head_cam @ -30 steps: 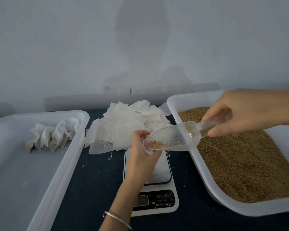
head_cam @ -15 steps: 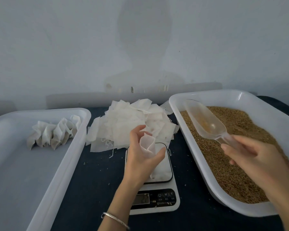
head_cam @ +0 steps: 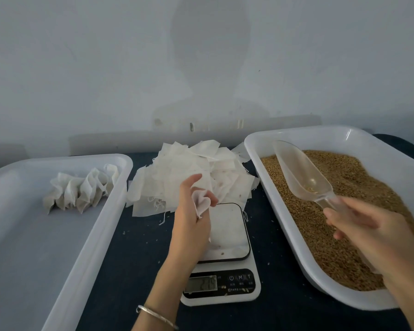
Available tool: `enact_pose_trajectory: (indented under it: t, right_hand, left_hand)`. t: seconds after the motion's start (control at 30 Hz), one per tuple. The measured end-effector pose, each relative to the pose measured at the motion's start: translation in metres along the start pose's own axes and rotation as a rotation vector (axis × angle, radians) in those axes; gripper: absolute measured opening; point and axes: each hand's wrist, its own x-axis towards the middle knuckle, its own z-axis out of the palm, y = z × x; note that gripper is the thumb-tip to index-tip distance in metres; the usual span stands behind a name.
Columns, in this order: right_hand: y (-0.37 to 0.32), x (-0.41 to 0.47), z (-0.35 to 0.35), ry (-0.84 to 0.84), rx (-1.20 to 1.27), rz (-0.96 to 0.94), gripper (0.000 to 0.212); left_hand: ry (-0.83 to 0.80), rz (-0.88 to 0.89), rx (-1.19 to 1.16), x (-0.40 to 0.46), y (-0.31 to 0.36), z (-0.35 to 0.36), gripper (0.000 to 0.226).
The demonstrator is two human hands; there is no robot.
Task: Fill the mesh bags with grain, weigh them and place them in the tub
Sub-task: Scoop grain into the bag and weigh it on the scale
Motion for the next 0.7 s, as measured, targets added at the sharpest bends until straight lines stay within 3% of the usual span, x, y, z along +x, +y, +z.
enact_pose_trajectory:
  t: [0.2, 0.37, 0.43, 0.53, 0.7]
  right_hand:
    - [0.004, 0.003, 0.001, -0.014, -0.002, 0.012, 0.025]
    - [0.005, 0.003, 0.001, -0.026, -0.004, 0.007, 0.025]
    - [0.006, 0.003, 0.001, -0.028, -0.015, 0.007, 0.026]
    - [0.007, 0.003, 0.001, -0.032, -0.028, -0.002, 0.026]
    - [0.006, 0.003, 0.001, -0.031, -0.03, 0.002, 0.025]
  left_hand:
    - [-0.116, -0.122, 0.058, 0.005, -0.008, 0.013, 0.047]
    - [-0.094, -0.008, 0.007, -0.003, -0.011, 0.0, 0.104]
    - [-0.051, 0.013, -0.077, -0.008, -0.014, -0.011, 0.105]
    - [0.06, -0.007, -0.291, -0.012, -0.02, -0.028, 0.089]
    - [0.159, -0.103, -0.423, -0.017, -0.035, -0.051, 0.116]
